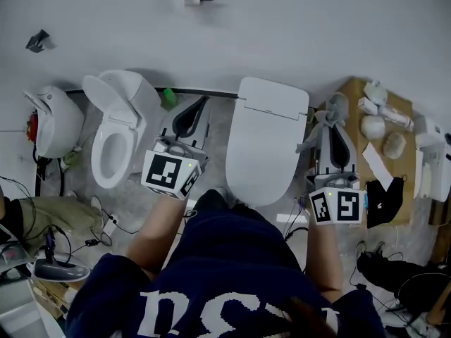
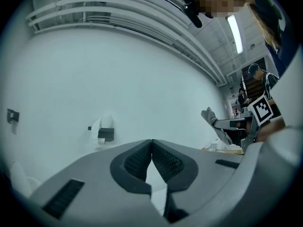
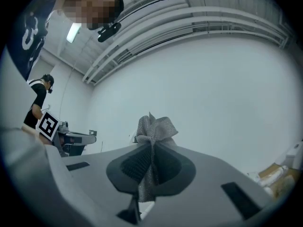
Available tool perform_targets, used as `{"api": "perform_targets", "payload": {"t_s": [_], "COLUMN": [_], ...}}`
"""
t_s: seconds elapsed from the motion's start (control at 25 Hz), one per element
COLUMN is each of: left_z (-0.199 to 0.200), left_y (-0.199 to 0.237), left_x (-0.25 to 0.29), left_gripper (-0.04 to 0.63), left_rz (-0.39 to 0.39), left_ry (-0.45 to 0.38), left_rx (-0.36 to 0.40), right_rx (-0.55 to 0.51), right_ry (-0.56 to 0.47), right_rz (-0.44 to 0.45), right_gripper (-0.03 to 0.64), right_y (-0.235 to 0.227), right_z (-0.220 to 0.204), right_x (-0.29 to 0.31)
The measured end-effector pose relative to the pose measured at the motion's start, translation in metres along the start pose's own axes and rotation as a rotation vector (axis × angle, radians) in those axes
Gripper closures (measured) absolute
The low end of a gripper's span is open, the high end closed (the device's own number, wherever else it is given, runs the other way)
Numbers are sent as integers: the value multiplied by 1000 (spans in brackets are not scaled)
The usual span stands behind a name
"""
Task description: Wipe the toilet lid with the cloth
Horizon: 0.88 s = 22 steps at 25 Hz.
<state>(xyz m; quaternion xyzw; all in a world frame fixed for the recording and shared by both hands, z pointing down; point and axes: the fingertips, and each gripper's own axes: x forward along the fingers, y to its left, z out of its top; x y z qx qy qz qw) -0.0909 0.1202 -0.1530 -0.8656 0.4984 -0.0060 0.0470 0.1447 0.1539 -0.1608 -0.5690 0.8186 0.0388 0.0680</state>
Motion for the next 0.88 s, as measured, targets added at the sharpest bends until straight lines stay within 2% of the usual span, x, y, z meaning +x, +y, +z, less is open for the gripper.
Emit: {"api": "perform_targets", "payload": {"t_s": [0.48,0.88], "left_z": [14,21], "left_y": [-8,-18], "left_x": [-11,-9], "left_gripper": [575,575], "left_rz": [9,5], "left_ry": [-27,-34], "left_rx": [5,8], "right_rx": [-57,-49], "right_ry": [-11,-47], "right_rz": [-49,-62], "right_gripper": [584,584], "right_y": [-11,-21], "right_z": [13,24], "right_x": [-13,-18]}}
